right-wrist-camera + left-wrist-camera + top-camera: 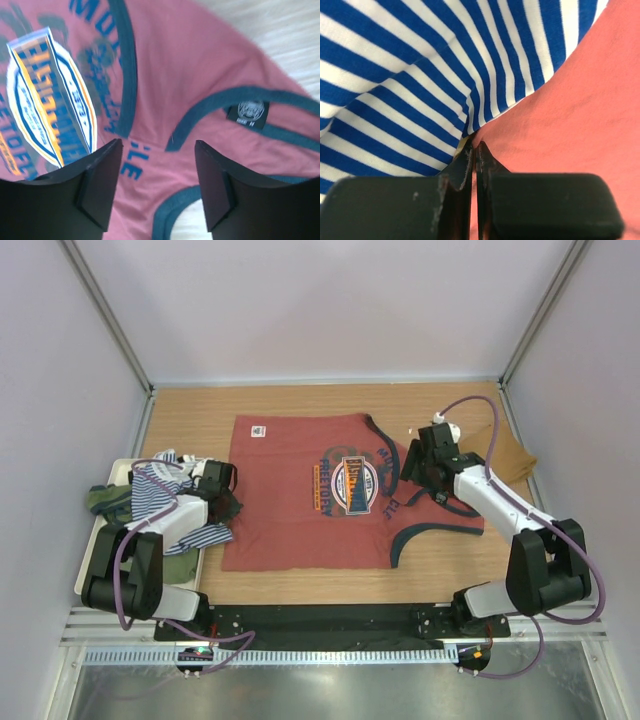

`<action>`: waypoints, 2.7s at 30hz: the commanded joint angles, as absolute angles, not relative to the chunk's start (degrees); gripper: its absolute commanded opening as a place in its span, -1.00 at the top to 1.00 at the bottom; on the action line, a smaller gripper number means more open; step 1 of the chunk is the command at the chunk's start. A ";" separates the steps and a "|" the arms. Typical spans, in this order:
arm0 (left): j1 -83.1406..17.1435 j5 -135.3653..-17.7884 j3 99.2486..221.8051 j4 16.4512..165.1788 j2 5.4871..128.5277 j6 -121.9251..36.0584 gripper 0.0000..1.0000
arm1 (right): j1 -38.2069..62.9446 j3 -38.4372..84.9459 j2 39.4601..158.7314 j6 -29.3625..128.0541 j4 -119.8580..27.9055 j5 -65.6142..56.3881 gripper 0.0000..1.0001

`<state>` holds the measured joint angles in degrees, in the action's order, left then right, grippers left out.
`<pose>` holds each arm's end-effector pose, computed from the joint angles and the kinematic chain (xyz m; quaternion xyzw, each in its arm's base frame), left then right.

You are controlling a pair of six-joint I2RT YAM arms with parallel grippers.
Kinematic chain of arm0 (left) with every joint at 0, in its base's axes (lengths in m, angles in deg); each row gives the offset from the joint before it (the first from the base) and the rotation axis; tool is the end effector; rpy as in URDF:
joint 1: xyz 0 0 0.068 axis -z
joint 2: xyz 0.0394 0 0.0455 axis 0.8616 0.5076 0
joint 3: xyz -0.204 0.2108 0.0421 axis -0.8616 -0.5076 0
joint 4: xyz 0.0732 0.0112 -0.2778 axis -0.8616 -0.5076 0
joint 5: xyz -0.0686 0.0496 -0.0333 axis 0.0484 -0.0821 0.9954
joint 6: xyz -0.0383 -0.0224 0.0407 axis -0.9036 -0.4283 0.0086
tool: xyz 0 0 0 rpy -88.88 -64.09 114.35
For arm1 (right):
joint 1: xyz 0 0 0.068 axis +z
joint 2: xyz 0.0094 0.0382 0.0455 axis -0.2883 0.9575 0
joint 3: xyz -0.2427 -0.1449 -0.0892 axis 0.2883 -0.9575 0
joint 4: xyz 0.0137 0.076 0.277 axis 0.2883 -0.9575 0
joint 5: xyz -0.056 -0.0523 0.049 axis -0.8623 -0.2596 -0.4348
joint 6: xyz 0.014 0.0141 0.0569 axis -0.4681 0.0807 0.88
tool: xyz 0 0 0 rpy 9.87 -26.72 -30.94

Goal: Fold and stack the tank tops

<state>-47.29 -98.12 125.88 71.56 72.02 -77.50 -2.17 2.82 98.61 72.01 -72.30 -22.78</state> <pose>0.2673 -0.0473 0.1544 -0.3087 0.9090 -0.0275 0.2786 0.3089 0.0719 0.2419 0.1515 0.9306 0.0402 0.3307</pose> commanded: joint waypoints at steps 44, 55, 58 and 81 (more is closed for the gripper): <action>-47.72 -96.26 125.45 74.65 73.52 -76.71 1.00 | -12.79 28.82 121.54 72.23 -75.09 -24.03 0.97; -47.63 -96.44 125.27 74.82 73.43 -76.53 1.00 | -18.86 27.70 121.65 81.12 -68.33 -33.61 0.03; -47.63 -96.53 125.10 74.91 73.08 -76.62 1.00 | -19.92 23.91 118.48 79.90 -62.97 -28.01 -0.08; -47.72 -100.75 122.81 73.68 67.89 -78.81 1.00 | -21.15 40.61 141.94 84.89 -70.25 -23.14 0.79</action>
